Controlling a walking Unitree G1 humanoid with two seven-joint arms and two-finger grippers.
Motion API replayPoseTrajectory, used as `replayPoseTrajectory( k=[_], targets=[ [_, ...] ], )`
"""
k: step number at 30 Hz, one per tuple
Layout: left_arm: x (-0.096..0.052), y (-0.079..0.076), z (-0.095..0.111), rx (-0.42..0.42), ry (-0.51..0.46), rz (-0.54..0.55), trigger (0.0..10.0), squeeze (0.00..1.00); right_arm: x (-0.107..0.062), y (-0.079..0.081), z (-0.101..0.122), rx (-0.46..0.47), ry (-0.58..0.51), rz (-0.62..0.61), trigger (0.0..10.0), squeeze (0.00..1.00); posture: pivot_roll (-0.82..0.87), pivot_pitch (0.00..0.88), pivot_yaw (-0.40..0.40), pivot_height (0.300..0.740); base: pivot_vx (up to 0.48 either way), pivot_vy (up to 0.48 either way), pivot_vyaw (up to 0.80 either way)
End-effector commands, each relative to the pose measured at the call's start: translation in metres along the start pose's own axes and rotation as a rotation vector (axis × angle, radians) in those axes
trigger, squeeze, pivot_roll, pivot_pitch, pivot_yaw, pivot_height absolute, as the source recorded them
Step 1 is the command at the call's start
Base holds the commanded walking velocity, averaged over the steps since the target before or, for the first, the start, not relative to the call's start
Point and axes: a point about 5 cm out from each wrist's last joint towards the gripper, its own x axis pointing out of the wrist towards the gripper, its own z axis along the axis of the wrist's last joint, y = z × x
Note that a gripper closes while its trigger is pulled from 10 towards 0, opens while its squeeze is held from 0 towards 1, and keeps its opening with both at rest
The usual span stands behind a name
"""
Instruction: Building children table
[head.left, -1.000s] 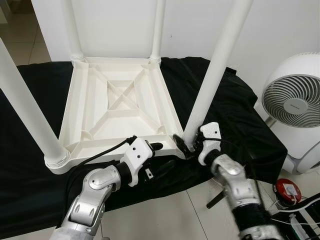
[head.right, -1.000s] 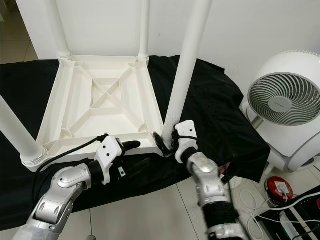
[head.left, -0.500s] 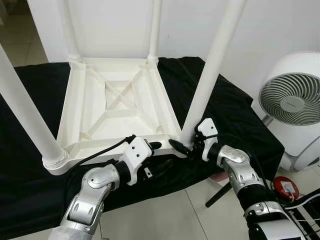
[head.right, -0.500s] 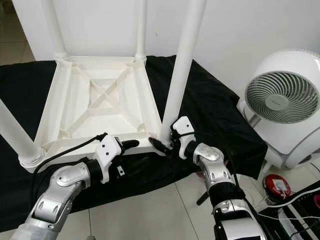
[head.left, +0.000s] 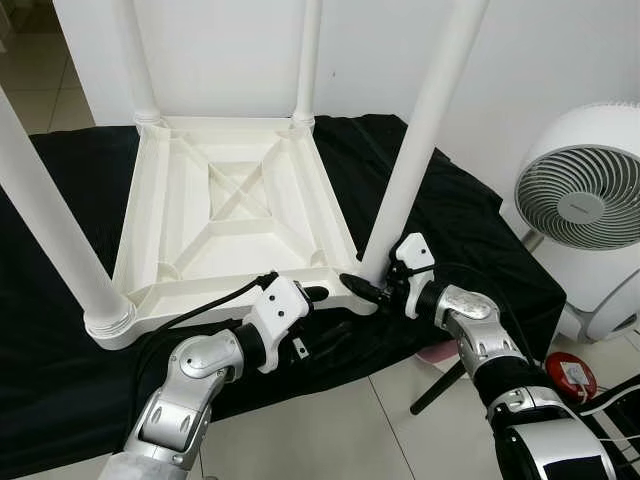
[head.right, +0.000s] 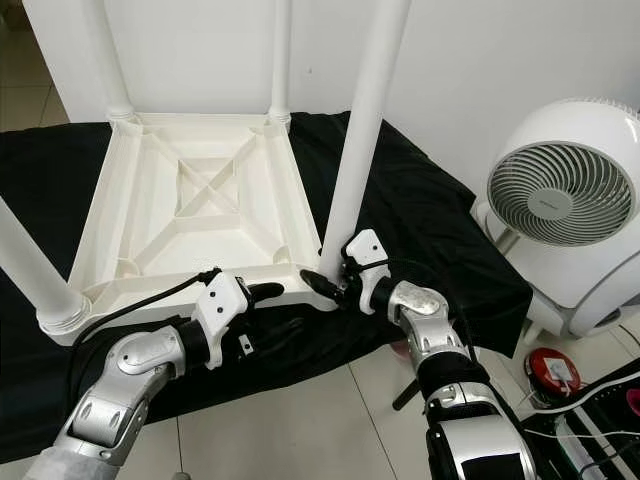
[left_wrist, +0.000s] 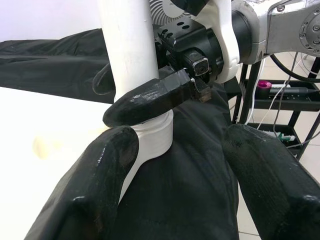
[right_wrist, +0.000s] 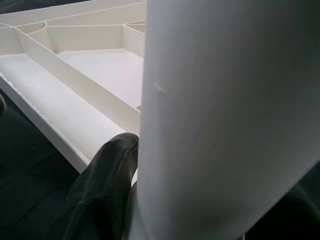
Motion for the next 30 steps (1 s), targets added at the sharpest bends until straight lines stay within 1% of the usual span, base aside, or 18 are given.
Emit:
replayPoseTrajectory(
  k=[1, 3, 5, 7, 9, 10, 12, 13, 14, 16, 17, 18, 19, 20, 22, 23, 24, 30],
  targets=[
    [0.003, 0.003, -0.003, 0.004, 0.014, 0.055, 10.0, 0.00, 0.001, 0.007, -0.009, 0.056, 0.013, -0.008, 10.0, 0.00, 0.02, 0.000, -0.084, 0.740, 0.000, 0.000, 0.00],
    [0.004, 0.006, -0.003, 0.006, 0.011, 0.065, 10.0, 0.00, 0.003, 0.009, -0.011, 0.127, -0.025, -0.108, 10.0, 0.00, 0.02, 0.000, -0.082, 0.740, 0.000, 0.000, 0.00],
    [0.004, 0.006, -0.002, 0.005, 0.010, 0.067, 10.0, 0.00, 0.004, 0.009, -0.011, 0.140, -0.030, -0.134, 10.0, 0.00, 0.02, 0.000, -0.081, 0.740, 0.000, 0.000, 0.00],
    [0.004, 0.006, -0.002, 0.005, 0.010, 0.067, 10.0, 0.00, 0.005, 0.009, -0.012, 0.141, -0.031, -0.145, 10.0, 0.00, 0.02, 0.000, -0.081, 0.740, 0.000, 0.000, 0.00],
    [0.004, 0.007, -0.003, 0.000, 0.009, 0.075, 10.0, 0.00, 0.007, 0.015, -0.010, 0.147, -0.027, -0.266, 10.0, 0.00, 0.01, 0.000, -0.073, 0.740, 0.000, 0.000, 0.00],
    [0.004, 0.007, -0.003, 0.000, 0.009, 0.075, 10.0, 0.00, 0.007, 0.015, -0.010, 0.147, -0.027, -0.266, 10.0, 0.00, 0.01, 0.000, -0.073, 0.740, 0.000, 0.000, 0.00],
    [0.005, 0.007, -0.003, -0.003, 0.007, 0.075, 10.0, 0.00, 0.007, 0.018, -0.007, 0.165, -0.031, -0.430, 10.0, 0.00, 0.00, 0.000, -0.071, 0.740, 0.000, 0.000, 0.00],
    [0.005, 0.007, -0.003, -0.003, 0.007, 0.075, 10.0, 0.00, 0.007, 0.018, -0.007, 0.165, -0.031, -0.430, 10.0, 0.00, 0.00, 0.000, -0.071, 0.740, 0.000, 0.000, 0.00],
    [0.005, 0.007, -0.003, -0.003, 0.006, 0.073, 10.0, 0.00, 0.006, 0.017, -0.006, 0.170, -0.032, -0.482, 10.0, 0.00, 0.00, 0.000, -0.071, 0.740, 0.000, 0.000, 0.00],
    [0.005, 0.007, -0.003, -0.003, 0.006, 0.073, 10.0, 0.00, 0.006, 0.017, -0.006, 0.170, -0.032, -0.482, 10.0, 0.00, 0.00, 0.000, -0.071, 0.740, 0.000, 0.000, 0.00],
    [0.006, 0.007, -0.003, -0.002, 0.005, 0.072, 10.0, 0.00, 0.005, 0.018, -0.006, 0.154, -0.027, -0.540, 10.0, 0.00, 0.00, 0.000, -0.072, 0.740, 0.000, 0.000, 0.00],
    [0.006, 0.007, -0.002, 0.000, 0.004, 0.071, 10.0, 0.00, 0.006, 0.021, -0.006, 0.170, -0.027, -0.623, 10.0, 0.00, 0.00, 0.000, -0.072, 0.740, 0.000, 0.000, 0.00],
    [0.006, 0.007, -0.003, 0.004, 0.005, 0.072, 10.0, 0.00, 0.007, 0.026, -0.006, 0.162, -0.024, -0.691, 10.0, 0.00, 0.00, 0.000, -0.073, 0.740, 0.000, 0.000, 0.00],
    [0.006, 0.007, -0.003, 0.004, 0.005, 0.072, 10.0, 0.00, 0.007, 0.026, -0.006, 0.162, -0.024, -0.691, 10.0, 0.00, 0.00, 0.000, -0.073, 0.740, 0.000, 0.000, 0.00],
    [0.007, 0.008, -0.003, 0.004, 0.003, 0.077, 10.0, 0.00, 0.014, 0.041, -0.005, 0.162, -0.022, -0.787, 10.0, 0.00, 0.01, 0.000, -0.076, 0.740, 0.000, 0.000, 0.00],
    [0.007, 0.007, -0.003, 0.003, 0.002, 0.078, 10.0, 0.00, 0.018, 0.048, -0.003, 0.165, -0.025, -0.773, 10.0, 0.00, 0.01, 0.000, -0.076, 0.740, 0.000, 0.000, 0.00],
    [0.007, 0.007, -0.002, 0.001, 0.001, 0.078, 10.0, 0.00, 0.020, 0.050, -0.001, 0.158, -0.033, -0.764, 10.0, 0.00, 0.01, 0.000, -0.076, 0.740, 0.000, 0.000, 0.00],
    [0.008, 0.005, -0.002, 0.000, -0.001, 0.074, 10.0, 0.00, 0.017, 0.049, 0.001, 0.188, -0.033, -0.759, 10.0, 0.00, 0.00, 0.000, -0.081, 0.740, 0.000, 0.000, 0.00]
  ],
)
